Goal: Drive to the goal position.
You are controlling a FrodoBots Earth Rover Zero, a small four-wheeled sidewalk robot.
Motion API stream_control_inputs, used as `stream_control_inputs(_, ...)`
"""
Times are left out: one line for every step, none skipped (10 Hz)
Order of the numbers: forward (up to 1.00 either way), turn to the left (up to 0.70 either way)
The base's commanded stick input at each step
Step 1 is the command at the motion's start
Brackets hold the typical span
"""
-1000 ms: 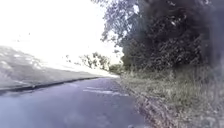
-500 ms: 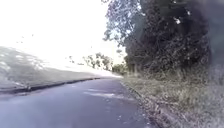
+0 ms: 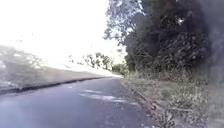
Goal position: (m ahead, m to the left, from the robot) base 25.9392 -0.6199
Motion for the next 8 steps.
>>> stream_control_inputs(0.70,0.00)
stream_control_inputs(0.70,0.00)
stream_control_inputs(0.70,0.00)
stream_control_inputs(0.70,0.00)
stream_control_inputs(0.70,0.00)
stream_control_inputs(0.70,0.00)
stream_control_inputs(0.70,0.00)
stream_control_inputs(0.70,0.00)
